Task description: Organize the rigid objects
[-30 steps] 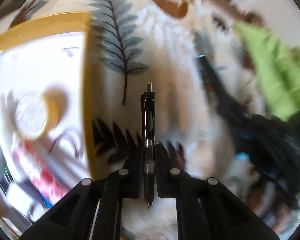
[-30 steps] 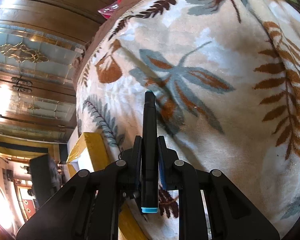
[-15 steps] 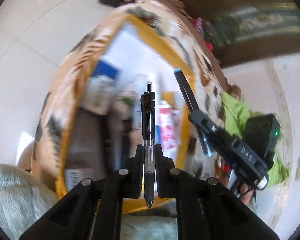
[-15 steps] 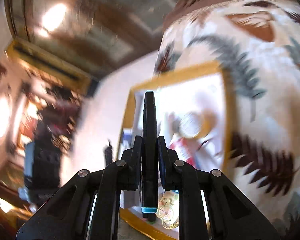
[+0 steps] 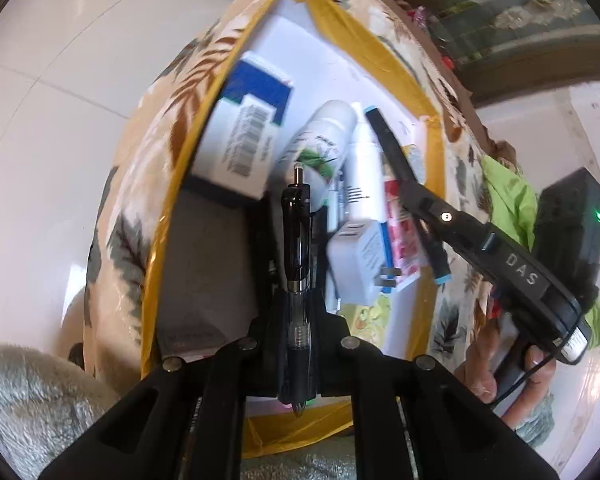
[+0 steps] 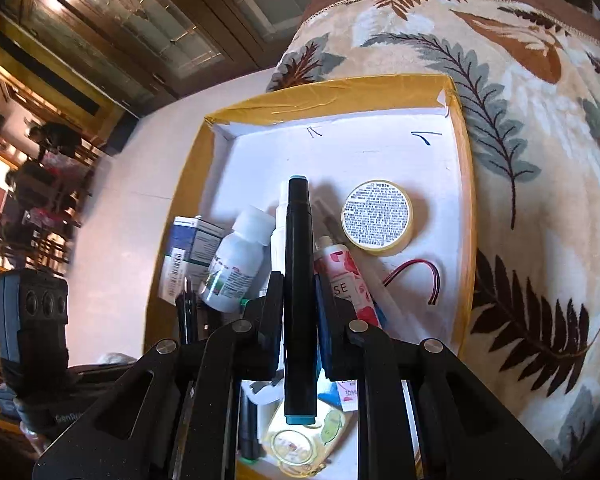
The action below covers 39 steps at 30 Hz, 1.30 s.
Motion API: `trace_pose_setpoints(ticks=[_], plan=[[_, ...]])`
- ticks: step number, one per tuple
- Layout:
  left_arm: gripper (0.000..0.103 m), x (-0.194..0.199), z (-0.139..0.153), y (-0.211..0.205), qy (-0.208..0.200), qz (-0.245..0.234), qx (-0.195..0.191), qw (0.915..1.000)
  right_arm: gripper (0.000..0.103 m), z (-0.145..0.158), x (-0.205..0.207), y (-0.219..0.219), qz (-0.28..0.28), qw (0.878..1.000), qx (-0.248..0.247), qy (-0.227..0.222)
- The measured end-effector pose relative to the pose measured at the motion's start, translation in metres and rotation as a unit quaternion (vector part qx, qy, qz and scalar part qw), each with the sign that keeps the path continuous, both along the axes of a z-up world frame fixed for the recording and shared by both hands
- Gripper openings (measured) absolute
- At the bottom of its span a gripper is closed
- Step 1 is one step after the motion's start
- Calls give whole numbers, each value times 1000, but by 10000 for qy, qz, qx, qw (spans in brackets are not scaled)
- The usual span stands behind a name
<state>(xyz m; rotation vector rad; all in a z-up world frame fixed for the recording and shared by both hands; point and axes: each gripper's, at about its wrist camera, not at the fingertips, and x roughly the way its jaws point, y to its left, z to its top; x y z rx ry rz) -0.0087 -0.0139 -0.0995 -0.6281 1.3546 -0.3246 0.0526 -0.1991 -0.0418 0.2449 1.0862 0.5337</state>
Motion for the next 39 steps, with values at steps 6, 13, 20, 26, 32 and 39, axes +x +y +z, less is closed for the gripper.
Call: trace_pose_setpoints(ticks=[6,13,20,26,32,39], plan=[[10,-11,5,3,-223,205,115,9995,15,0,-2,12,86,9996,-213,-137],[52,-27,25,-11,-887,108,660,9938,18,-1,-6,16,130,9997,-199,-91],[67,-79,45,-42,-1994,9,1932,9607,47,16,-36,-4,-73,9994,272,-221],[68,-107,47,-54,-2099,-241,2371,9482,47,28,-80,-22,-480,9975,413,-300],[68,-111,46,-61,-1983,-556,2694,9408,47,27,-106,-34,-665,9957,618,-169],[69,-121,59,-57,-2359,-191,2839,9292,47,21,-99,-45,-746,9929,924,-24]])
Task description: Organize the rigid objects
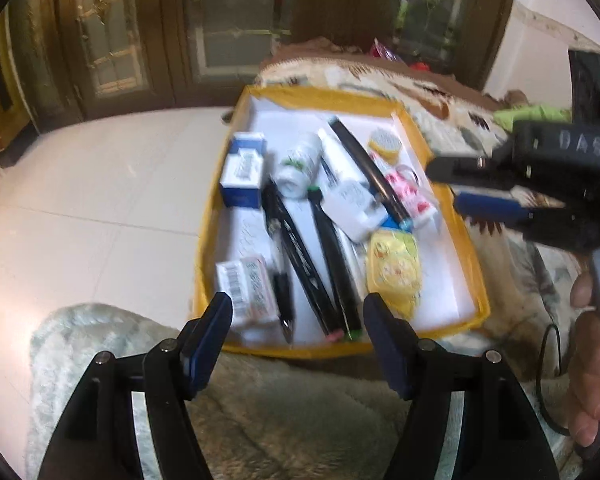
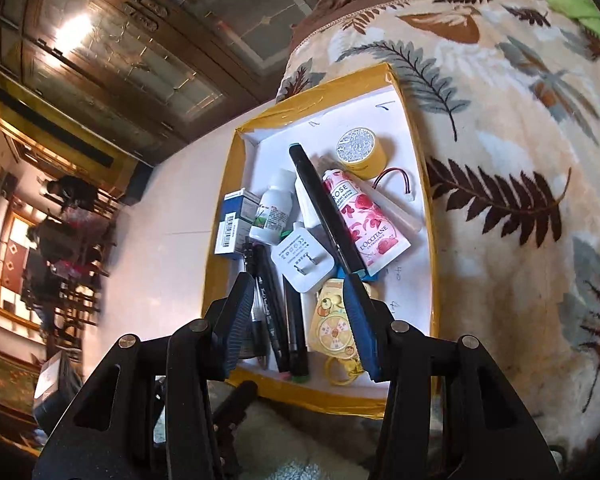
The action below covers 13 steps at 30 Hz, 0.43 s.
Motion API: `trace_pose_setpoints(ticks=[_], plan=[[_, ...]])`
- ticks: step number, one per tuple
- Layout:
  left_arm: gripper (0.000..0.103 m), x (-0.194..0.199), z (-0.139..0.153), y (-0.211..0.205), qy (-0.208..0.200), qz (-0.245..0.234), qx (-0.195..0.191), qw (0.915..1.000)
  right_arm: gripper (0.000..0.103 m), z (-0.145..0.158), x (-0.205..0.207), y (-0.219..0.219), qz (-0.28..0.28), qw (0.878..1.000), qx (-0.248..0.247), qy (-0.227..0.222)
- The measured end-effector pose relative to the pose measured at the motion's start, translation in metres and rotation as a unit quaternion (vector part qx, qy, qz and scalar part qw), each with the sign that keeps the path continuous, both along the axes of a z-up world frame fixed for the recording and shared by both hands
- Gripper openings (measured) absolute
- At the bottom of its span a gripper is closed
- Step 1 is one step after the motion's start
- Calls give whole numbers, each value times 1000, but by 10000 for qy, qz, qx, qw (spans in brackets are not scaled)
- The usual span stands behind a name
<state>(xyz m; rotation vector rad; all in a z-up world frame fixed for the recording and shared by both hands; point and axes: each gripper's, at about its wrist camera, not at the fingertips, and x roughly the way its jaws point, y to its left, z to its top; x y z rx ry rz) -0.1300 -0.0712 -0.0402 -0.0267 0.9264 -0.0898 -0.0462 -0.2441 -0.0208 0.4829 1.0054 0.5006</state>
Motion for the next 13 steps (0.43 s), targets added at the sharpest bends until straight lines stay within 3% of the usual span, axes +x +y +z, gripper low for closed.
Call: trace_pose_setpoints(ticks=[2,9,13], plan=[[76,0,4,1,-141,91,87,9998,47,0,0,0,3,10000,-16,-16],[76,16,9,15,-275,386,116,9988,47,3,3,-6,-143,9997,-87,-162],[76,21,17,26,-585,612,156,9963,47,9,0,-11,-232,9991,-92,-332]])
